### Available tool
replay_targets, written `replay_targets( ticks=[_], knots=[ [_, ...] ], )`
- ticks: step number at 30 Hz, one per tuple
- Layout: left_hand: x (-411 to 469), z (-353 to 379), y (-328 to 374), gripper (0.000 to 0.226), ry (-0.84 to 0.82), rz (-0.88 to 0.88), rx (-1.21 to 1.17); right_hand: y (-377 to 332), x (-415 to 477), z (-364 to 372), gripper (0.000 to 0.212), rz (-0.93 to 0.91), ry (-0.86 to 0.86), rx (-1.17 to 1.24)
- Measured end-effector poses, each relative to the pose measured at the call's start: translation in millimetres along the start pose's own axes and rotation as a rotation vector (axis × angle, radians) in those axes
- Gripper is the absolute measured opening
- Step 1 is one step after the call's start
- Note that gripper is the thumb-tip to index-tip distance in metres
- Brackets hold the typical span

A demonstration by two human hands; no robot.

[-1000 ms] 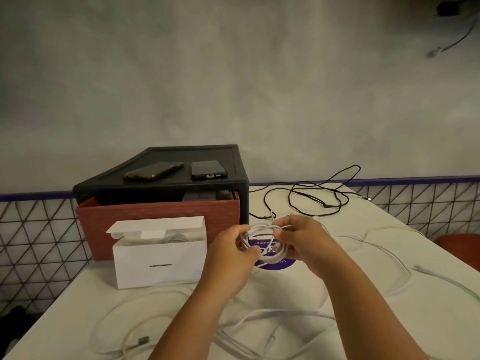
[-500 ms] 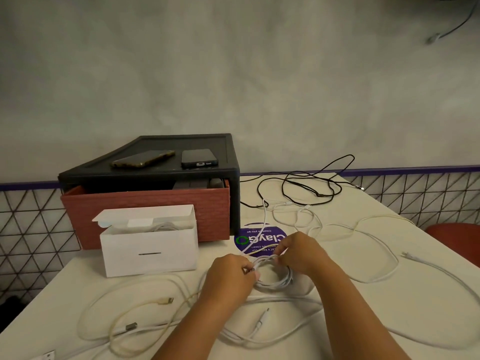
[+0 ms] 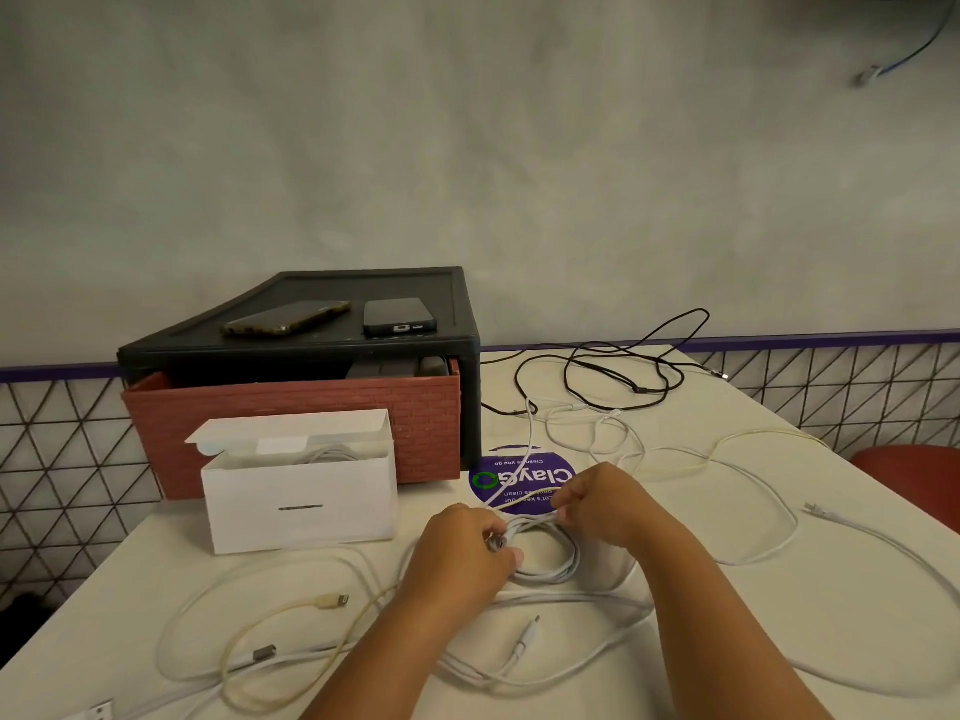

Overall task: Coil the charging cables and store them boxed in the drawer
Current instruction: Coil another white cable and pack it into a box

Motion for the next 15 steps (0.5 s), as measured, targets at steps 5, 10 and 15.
replay_targets(
  ticks=[5,10,15],
  knots=[
    [-0.2,-1.6,-0.6,0.031,-0.029,-0.010,0.019,5.3,1.6,-5.6,0.022,0.021,0.023,-0.134],
    [-0.8,-1.4,-1.0,0.026,-0.069,-0.029,0.031,1.3,1.1,-7.5,0.031,0.024,0.000,-0.210],
    [0.0,-2.9,-0.4,0.024,-0.063,-0.031,0.021,9.0,1.9,-2.3,0.023,0.074,0.016,-0.152]
  ],
)
Point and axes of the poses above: each hand's wrist, its own x-axis towards the middle knuckle, its own z-axis out of the palm, y = z × x, the point moved 5 cm from there along x, towards the middle knuckle, and after that the axes turned 10 degrees about x, right-handed, at the moved point
